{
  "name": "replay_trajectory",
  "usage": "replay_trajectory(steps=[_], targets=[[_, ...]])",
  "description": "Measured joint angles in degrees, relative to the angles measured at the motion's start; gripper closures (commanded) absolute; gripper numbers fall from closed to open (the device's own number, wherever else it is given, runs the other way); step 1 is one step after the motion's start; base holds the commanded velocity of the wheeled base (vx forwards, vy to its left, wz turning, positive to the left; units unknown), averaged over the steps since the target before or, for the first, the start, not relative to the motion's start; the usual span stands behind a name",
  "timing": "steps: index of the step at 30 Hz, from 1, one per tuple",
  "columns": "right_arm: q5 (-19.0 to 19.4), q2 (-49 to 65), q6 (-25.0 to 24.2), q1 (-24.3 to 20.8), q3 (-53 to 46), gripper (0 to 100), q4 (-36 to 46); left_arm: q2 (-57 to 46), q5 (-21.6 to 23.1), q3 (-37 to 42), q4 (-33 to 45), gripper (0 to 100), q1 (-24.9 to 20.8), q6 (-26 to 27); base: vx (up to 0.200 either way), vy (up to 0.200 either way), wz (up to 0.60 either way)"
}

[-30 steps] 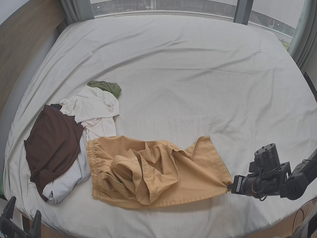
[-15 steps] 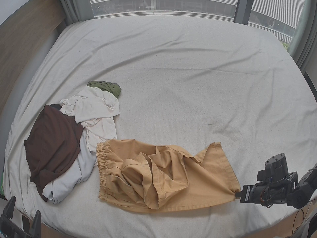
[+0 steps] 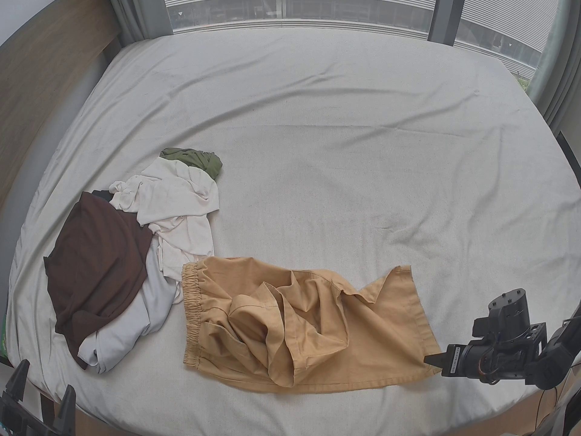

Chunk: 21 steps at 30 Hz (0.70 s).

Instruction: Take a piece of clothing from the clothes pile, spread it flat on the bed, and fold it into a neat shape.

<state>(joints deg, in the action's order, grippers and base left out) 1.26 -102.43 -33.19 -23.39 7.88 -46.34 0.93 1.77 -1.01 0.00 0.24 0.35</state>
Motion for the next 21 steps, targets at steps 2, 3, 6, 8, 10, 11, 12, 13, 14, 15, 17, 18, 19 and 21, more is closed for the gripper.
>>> replay_trajectory(steps=[2, 3, 6, 8, 10, 11, 12, 13, 14, 15, 17, 18, 19, 21], targets=[[-0.06, 0.11, 0.16, -0.02, -0.52, 0, -2.57, 0.0, 0.0, 0.0, 0.0, 0, 0.0, -0.04, 0.0, 0.0, 0.0], [-0.06, 0.26, 0.29, -0.11, -0.9, 0, -4.4, 0.0, 0.01, 0.0, 0.0, 0, 0.0, -0.04, 0.0, 0.0, 0.0], [-0.02, 1.16, 1.01, -0.35, -2.43, 0, -10.53, 0.0, 0.01, 0.0, 0.0, 0, -0.02, -0.04, 0.0, 0.0, 0.0], [0.05, 1.84, 1.52, -0.67, -3.41, 0, -14.35, 0.0, 0.04, 0.0, 0.0, 0, -0.02, -0.04, 0.0, 0.0, 0.0], [0.16, 2.62, 1.91, -1.16, -4.18, 0, -17.68, 0.0, 0.06, 0.0, 0.0, 0, 0.0, -0.02, 0.0, 0.0, 0.0], [0.24, 2.89, 2.02, -1.44, -4.44, 0, -18.88, 0.0, 0.06, 0.0, 0.0, 0, 0.0, -0.02, 0.0, 0.0, 0.0], [0.55, 3.3, 2.19, -2.07, -4.74, 0, -20.83, 0.0, 0.06, 0.0, 0.0, 0, 0.0, -0.04, 0.0, 0.0, 0.0], [0.88, 3.61, 2.27, -2.6, -4.92, 0, -22.22, 0.0, 0.09, 0.0, 0.0, 0, 0.0, -0.02, 0.0, 0.0, 0.0], [1.37, 3.91, 2.35, -3.32, -5.1, 0, -23.54, 0.0, 0.09, 0.0, 0.0, 0, 0.0, -0.04, 0.0, 0.0, 0.0], [1.76, 4.13, 2.4, -4.02, -5.27, 0, -24.44, 0.0, 0.09, 0.0, 0.0, 0, 0.0, -0.02, 0.0, 0.0, 0.0], [2.4, 4.57, 2.46, -6.14, -5.4, 0, -26.36, 0.0, 0.09, 0.0, 0.0, 0, 0.0, -0.02, 0.0, 0.0, 0.0], [2.57, 4.72, 2.46, -7.25, -5.49, 0, -26.99, 0.0, 0.09, 0.0, 0.0, 0, 0.0, -0.02, 0.0, 0.0, 0.0], [2.71, 4.85, 2.46, -8.33, -5.53, 0, -27.45, 0.0, 0.09, 0.0, 0.0, 0, -0.02, -0.02, 0.0, 0.0, 0.0], [2.79, 5.0, 2.41, -10.31, -5.49, 0, -28.4, 0.0, 0.09, 0.0, 0.0, 0, -0.02, -0.02, 0.0, 0.0, 0.0]])
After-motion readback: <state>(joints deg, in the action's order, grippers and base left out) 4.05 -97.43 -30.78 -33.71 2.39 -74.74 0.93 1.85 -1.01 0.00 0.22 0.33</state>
